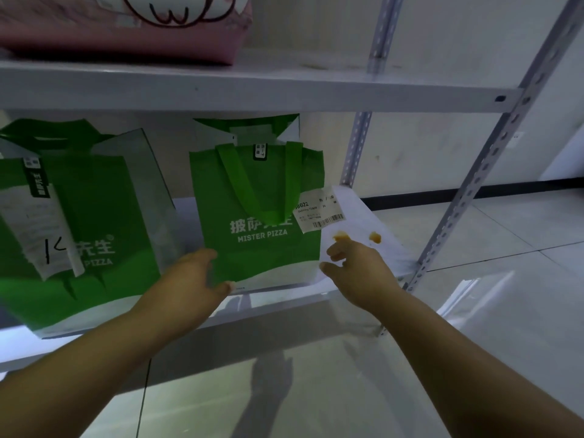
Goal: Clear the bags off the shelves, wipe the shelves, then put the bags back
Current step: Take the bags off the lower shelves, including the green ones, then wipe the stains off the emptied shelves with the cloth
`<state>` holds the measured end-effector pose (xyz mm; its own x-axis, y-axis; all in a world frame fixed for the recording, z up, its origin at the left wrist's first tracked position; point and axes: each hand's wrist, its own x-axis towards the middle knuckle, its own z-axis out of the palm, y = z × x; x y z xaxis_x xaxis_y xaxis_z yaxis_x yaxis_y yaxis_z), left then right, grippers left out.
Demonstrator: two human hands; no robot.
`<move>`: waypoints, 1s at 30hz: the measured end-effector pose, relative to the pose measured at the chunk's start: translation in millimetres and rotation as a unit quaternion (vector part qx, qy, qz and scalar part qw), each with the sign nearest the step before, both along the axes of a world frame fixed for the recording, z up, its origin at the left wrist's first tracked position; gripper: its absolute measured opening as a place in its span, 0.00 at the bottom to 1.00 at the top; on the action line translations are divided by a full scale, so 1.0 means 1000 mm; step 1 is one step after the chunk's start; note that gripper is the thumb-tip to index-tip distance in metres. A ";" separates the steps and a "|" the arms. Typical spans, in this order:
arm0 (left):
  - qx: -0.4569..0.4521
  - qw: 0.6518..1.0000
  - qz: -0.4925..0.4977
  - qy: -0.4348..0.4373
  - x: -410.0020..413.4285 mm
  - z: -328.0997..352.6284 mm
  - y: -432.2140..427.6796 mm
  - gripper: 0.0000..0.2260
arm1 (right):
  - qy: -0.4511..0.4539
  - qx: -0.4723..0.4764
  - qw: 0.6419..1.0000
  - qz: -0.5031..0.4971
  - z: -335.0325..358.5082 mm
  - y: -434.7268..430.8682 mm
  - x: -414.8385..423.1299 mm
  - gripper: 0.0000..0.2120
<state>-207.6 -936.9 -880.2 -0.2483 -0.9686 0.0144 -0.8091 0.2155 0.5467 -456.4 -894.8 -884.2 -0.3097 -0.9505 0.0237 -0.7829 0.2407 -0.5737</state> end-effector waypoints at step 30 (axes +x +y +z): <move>-0.147 0.959 -0.241 -0.007 -0.027 0.518 0.032 0.11 | 0.165 -0.083 0.982 0.044 0.513 0.080 0.012 0.12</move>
